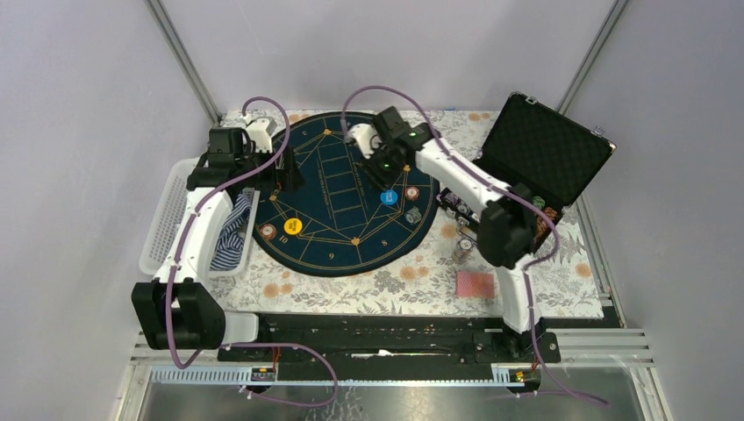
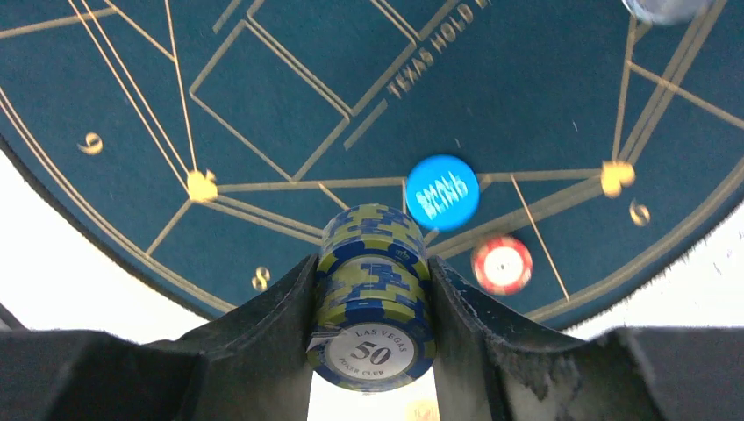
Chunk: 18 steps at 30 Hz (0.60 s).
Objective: Distribute texas hold em gaming equipment
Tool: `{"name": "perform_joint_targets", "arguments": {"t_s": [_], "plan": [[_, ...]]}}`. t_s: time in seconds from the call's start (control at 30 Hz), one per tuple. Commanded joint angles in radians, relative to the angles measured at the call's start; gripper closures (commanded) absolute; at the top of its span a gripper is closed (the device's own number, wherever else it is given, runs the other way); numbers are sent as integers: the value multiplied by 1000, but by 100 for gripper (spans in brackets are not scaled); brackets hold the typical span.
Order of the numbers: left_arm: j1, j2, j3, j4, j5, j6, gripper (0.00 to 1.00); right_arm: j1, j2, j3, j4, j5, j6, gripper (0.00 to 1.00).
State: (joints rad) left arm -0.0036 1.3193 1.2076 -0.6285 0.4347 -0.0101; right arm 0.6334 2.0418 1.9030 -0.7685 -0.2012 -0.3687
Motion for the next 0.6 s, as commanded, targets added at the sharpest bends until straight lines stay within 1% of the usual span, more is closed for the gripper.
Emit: {"name": "perform_joint_targets", "arguments": {"t_s": [0.0, 0.07, 0.2, 0.33, 0.43, 0.47, 0.57], "plan": [[32, -30, 23, 49, -5, -31, 1, 77, 168, 242, -72, 19, 23, 92], [42, -36, 15, 50, 5, -31, 1, 104, 245, 325, -77, 47, 28, 92], [55, -38, 5, 57, 17, -33, 1, 147, 345, 418, -58, 70, 39, 91], [61, -30, 2, 59, 29, -34, 1, 177, 392, 446, -28, 111, 38, 90], [63, -27, -3, 60, 26, -29, 1, 183, 389, 440, -16, 100, 45, 91], [62, -28, -3, 60, 28, -27, 1, 184, 383, 429, -11, 96, 43, 88], [62, -25, 2, 60, 40, -25, 1, 191, 375, 384, -6, 89, 27, 70]]}}
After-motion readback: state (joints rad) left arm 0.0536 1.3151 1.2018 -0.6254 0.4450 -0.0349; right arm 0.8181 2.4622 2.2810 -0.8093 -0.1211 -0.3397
